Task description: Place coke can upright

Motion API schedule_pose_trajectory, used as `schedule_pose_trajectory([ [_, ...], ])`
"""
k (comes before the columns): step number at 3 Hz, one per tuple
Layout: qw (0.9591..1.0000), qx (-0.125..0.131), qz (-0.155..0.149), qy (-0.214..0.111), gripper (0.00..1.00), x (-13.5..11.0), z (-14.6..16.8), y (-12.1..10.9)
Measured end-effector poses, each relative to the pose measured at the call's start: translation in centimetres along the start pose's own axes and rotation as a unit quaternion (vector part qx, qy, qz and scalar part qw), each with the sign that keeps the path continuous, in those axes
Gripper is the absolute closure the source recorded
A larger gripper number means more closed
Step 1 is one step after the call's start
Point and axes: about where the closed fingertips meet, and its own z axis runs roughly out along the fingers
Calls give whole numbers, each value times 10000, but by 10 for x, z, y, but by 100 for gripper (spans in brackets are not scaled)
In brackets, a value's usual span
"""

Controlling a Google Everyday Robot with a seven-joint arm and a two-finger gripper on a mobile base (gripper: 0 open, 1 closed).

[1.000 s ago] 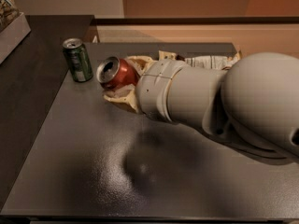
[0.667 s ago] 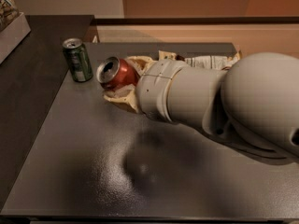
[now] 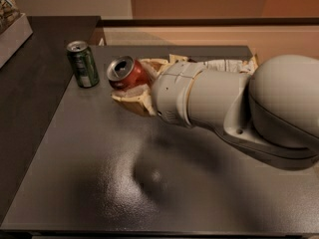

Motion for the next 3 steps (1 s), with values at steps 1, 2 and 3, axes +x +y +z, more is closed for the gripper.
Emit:
schedule_pose_trajectory([
  [1, 9991, -245, 320, -121, 100, 6, 4, 1],
  [2, 9965, -536, 625, -156, 100, 15, 9, 6],
  [3, 9918, -799, 960, -284, 100, 21, 11, 12],
])
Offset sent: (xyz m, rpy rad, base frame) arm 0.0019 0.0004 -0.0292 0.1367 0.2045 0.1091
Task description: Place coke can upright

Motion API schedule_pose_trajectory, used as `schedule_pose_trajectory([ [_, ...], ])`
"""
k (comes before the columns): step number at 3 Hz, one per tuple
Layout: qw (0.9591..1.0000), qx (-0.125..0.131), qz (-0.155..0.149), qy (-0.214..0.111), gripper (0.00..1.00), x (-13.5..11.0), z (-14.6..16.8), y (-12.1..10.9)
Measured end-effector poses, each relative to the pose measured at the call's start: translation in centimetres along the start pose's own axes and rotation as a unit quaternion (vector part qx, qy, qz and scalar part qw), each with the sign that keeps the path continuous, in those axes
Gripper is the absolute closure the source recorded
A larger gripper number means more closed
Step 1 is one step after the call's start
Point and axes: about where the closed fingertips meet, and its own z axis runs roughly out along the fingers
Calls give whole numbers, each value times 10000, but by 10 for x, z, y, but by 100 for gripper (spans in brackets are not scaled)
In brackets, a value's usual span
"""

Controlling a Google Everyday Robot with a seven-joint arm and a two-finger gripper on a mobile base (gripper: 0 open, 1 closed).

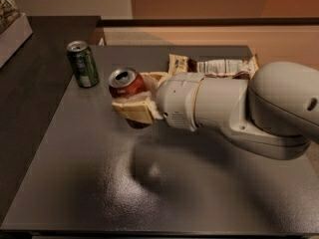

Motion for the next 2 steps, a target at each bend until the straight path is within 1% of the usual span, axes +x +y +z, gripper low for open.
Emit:
schedule_pose_trajectory([
  [1, 9991, -157, 253, -295, 100, 3, 3, 6],
  [2, 9972, -278, 435, -546, 100, 5, 9, 15],
])
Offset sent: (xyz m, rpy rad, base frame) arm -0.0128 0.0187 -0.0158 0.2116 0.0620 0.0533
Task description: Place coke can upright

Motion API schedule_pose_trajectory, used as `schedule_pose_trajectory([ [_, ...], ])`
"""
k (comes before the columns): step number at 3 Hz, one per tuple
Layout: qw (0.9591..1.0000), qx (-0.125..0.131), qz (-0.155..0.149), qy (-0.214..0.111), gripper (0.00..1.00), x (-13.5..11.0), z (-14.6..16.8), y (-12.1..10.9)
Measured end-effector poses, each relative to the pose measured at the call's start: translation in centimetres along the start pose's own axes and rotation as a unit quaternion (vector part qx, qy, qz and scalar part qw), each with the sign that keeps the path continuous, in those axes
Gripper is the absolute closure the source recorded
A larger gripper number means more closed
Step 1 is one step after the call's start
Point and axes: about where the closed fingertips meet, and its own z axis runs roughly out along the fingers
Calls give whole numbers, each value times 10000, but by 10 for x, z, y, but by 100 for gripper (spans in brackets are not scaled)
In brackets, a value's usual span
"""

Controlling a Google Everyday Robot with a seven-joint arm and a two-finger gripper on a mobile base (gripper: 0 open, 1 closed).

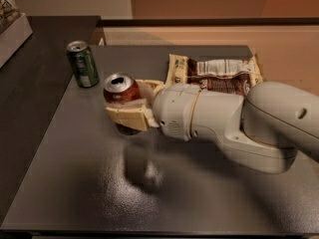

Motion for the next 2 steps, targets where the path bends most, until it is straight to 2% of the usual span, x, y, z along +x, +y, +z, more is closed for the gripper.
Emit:
schedule_pose_trajectory([
  [2, 9994, -190, 252, -135, 100, 16, 10, 12],
])
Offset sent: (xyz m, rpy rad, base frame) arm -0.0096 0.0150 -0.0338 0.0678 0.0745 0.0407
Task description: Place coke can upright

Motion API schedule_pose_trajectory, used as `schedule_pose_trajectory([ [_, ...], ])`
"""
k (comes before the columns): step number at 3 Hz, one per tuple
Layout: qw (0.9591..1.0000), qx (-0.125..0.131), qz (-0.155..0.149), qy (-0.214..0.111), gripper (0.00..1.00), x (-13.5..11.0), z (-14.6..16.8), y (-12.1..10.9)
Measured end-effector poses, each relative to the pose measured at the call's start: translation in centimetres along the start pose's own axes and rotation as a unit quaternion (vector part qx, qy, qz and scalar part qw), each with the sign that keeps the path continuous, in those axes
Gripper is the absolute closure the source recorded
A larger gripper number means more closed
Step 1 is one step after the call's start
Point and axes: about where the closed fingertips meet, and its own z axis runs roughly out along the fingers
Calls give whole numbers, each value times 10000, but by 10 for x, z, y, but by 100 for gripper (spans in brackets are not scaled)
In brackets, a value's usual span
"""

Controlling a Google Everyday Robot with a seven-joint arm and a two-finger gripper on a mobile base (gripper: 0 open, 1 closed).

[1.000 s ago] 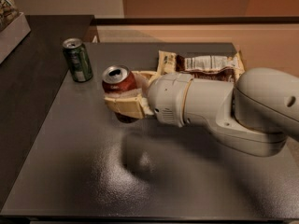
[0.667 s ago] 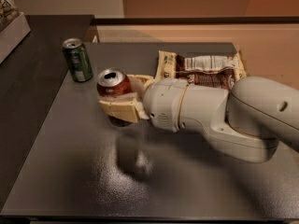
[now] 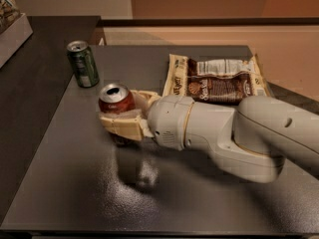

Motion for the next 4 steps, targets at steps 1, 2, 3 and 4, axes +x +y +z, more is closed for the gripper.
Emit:
schedule_pose_trajectory([
  [1, 9999, -62, 97, 12, 100, 10, 4, 3],
  [2, 9999, 9, 97, 28, 83, 18, 7, 4],
  [3, 9999, 53, 97, 25, 60, 25, 10, 5],
  [4, 9996, 220, 113, -111, 36, 36, 12, 3],
])
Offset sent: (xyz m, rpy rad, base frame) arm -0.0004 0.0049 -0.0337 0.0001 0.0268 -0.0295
